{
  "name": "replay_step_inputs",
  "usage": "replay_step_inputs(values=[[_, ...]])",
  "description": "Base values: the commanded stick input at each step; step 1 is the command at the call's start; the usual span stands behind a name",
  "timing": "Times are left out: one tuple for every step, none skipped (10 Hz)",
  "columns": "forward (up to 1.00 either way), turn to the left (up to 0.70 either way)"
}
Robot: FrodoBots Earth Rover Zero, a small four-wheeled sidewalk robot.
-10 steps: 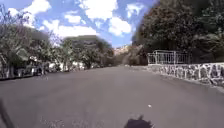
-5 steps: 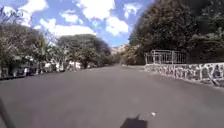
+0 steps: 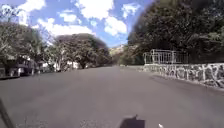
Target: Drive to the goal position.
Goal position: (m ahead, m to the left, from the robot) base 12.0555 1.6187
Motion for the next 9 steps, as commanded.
replay_step_inputs(values=[[0.50,0.00],[0.50,0.00],[0.50,0.00],[0.50,0.00],[0.50,0.00],[0.50,0.00],[0.50,0.00],[0.50,0.00],[0.50,0.00]])
